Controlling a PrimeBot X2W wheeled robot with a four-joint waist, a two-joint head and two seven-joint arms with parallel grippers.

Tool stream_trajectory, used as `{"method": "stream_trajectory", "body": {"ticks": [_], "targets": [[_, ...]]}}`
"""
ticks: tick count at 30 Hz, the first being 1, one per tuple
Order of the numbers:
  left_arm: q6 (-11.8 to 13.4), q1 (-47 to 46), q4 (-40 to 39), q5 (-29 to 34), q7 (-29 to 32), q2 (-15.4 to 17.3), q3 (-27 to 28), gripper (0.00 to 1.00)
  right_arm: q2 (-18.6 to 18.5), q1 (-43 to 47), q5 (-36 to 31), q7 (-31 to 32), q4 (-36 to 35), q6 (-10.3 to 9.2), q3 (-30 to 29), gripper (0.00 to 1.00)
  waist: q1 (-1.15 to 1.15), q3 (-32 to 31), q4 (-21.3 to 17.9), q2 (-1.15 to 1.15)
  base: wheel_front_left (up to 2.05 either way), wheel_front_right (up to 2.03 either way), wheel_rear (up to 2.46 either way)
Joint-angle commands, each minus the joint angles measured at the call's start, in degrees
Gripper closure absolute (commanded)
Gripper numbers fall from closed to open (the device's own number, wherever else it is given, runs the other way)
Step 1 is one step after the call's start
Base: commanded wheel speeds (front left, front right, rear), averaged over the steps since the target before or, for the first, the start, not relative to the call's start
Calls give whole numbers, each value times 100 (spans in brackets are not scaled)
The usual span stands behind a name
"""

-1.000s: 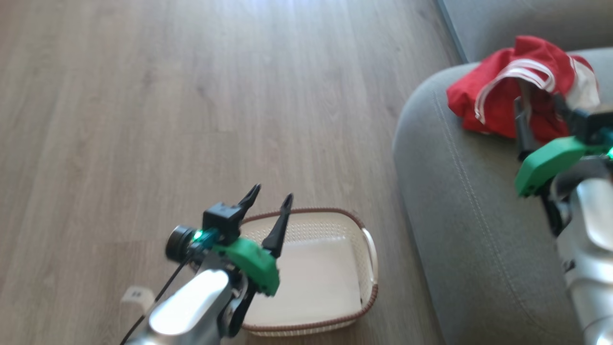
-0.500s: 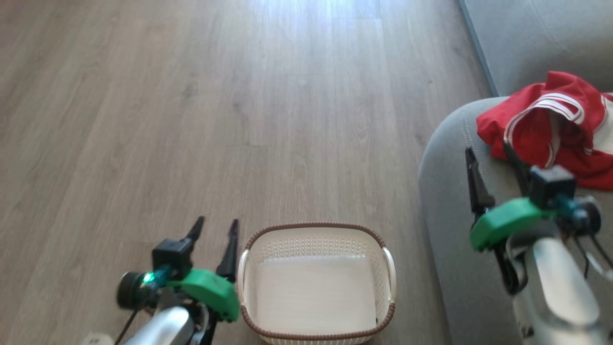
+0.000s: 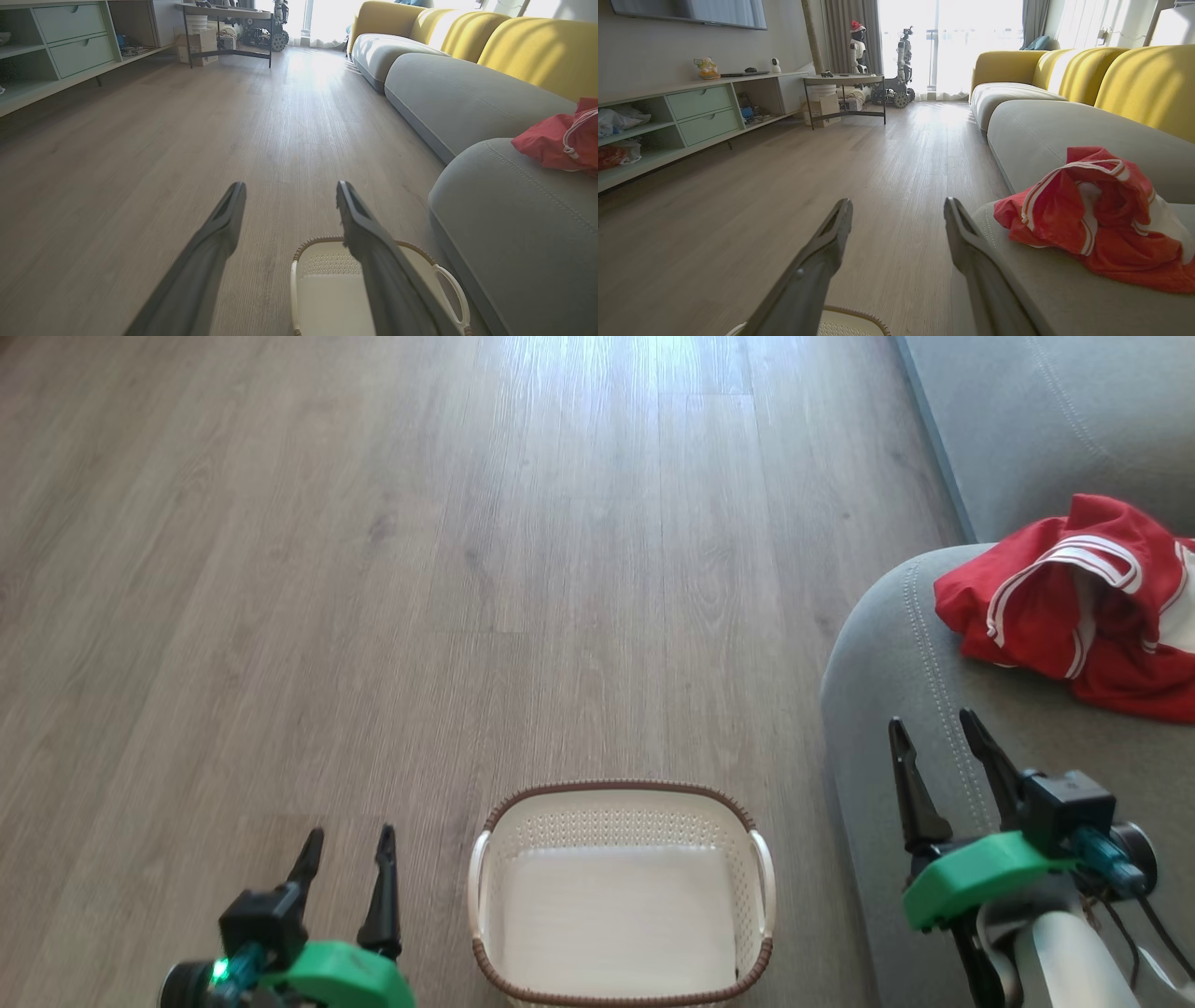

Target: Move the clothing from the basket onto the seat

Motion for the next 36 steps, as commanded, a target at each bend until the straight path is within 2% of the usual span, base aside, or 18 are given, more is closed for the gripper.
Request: {"method": "stream_trajectory", "body": {"ticks": [1, 8, 19, 36], "targets": [[48, -107, -246, 57, -55, 189, 306, 0, 14, -103, 74, 41, -277, -2, 141, 0, 0, -10, -12, 0, 0, 0, 0], [92, 410, -628, 197, -55, 232, 622, 0, 15, 265, 211, 105, -592, -2, 35, 0, 0, -43, -36, 0, 0, 0, 0], [72, 680, -768, 346, -55, 229, 834, 0, 16, 747, 428, 95, -774, -2, -39, 0, 0, -54, -57, 0, 0, 0, 0], [6, 891, -697, 466, -55, 151, 1039, 0, 16, 837, 408, 67, -767, -2, -39, 0, 0, -102, -139, 0, 0, 0, 0]]}}
